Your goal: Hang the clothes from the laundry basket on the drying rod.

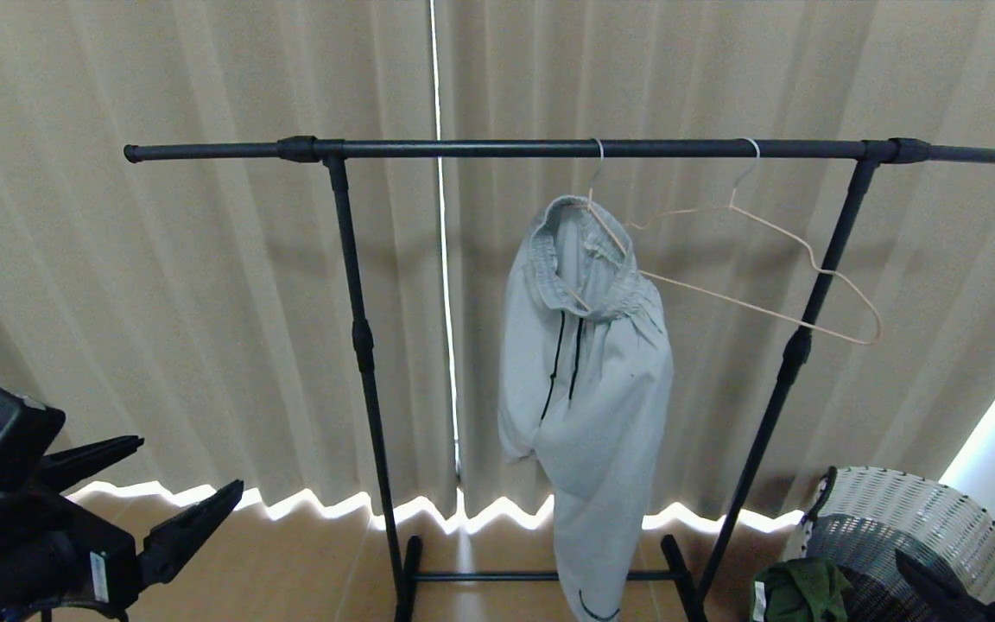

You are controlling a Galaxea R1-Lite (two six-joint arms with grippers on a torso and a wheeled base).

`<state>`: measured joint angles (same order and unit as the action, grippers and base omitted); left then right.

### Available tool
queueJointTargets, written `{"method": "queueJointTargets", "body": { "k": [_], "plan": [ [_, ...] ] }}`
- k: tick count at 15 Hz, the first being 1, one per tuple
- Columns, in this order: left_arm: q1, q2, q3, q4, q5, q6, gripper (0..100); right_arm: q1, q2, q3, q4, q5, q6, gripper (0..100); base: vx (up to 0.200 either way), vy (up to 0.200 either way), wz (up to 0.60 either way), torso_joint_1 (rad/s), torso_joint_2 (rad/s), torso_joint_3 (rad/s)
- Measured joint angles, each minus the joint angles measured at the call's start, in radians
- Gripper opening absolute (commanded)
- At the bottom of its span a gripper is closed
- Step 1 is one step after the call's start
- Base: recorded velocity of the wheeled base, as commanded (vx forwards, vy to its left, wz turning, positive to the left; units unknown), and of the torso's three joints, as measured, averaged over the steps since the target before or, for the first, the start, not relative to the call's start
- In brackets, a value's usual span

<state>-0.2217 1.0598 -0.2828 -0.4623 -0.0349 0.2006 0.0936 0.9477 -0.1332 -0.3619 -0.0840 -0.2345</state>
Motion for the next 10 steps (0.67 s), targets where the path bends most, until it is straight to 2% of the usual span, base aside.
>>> {"method": "queueJointTargets", "body": {
  "k": [8, 10],
  "plan": [
    [-0.008, -0.054, -0.034, 0.094, -0.019, -0.015, 100, -0.005, -0.004, 0.003, 0.0, -0.003, 0.0, 100, 0.0, 0.0, 0.0, 0.0, 0.0, 0.0],
    [-0.008, -0.053, -0.035, 0.094, -0.018, -0.015, 100, -0.007, -0.004, 0.004, 0.001, -0.003, 0.0, 100, 0.0, 0.0, 0.0, -0.09, 0.23, 0.127]
  ]
}}
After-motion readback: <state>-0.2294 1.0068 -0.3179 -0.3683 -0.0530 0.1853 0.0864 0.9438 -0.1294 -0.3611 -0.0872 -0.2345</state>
